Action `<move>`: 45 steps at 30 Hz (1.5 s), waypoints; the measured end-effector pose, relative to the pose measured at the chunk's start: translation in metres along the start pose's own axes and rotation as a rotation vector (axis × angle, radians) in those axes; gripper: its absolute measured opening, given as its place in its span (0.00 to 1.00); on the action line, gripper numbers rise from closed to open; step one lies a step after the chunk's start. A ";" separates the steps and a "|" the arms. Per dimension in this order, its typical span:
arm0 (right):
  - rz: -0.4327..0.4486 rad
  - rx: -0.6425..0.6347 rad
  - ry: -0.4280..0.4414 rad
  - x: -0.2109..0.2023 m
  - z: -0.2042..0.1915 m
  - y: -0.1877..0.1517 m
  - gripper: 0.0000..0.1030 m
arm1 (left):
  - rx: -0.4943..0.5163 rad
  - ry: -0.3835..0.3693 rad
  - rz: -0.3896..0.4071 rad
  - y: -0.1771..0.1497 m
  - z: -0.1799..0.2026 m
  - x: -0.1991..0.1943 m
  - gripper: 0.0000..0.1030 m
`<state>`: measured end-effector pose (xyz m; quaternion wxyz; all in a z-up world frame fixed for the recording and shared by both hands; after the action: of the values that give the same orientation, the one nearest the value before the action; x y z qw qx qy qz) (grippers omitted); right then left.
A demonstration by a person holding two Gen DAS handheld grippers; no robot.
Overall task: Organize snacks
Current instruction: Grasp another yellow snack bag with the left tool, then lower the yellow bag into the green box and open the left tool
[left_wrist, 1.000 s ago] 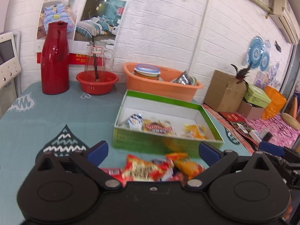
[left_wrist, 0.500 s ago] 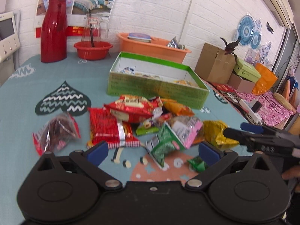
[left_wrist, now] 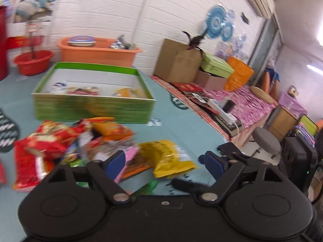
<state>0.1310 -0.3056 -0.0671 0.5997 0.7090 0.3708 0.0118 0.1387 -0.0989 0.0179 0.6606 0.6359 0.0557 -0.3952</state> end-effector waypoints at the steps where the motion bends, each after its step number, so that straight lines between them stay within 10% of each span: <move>1: -0.006 0.005 0.001 0.001 0.002 -0.001 1.00 | 0.011 -0.004 -0.011 0.002 0.005 0.009 1.00; 13: -0.038 -0.009 0.078 0.018 0.016 0.002 1.00 | 0.008 -0.029 -0.204 -0.003 0.006 0.091 0.50; 14: -0.045 -0.004 0.087 0.022 0.018 0.002 0.81 | -0.008 -0.051 -0.221 -0.005 0.003 0.095 0.49; 21: 0.010 -0.011 0.116 0.007 0.007 0.015 0.38 | 0.003 -0.064 -0.105 0.017 0.003 0.059 0.44; 34: 0.201 -0.222 0.102 0.032 -0.008 0.112 0.32 | -0.009 -0.030 0.149 0.106 -0.027 0.039 0.44; 45: 0.183 -0.203 0.106 0.104 0.018 0.132 0.32 | -0.049 -0.014 0.128 0.127 -0.076 0.102 0.45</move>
<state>0.2827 -0.2656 -0.0031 0.6443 0.6741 0.3327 0.1411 0.3160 -0.0935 0.0462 0.7000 0.6192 0.0201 -0.3552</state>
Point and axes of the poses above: each gripper's, at about its wrist camera, not at the fingertips, and x roughly the way its jaws point, z to its right, y to its top, the point moved 1 cm from there along x, roughly the way its jaws point, and after that the axes turned 10 degrees about y, right-handed, at the moved point
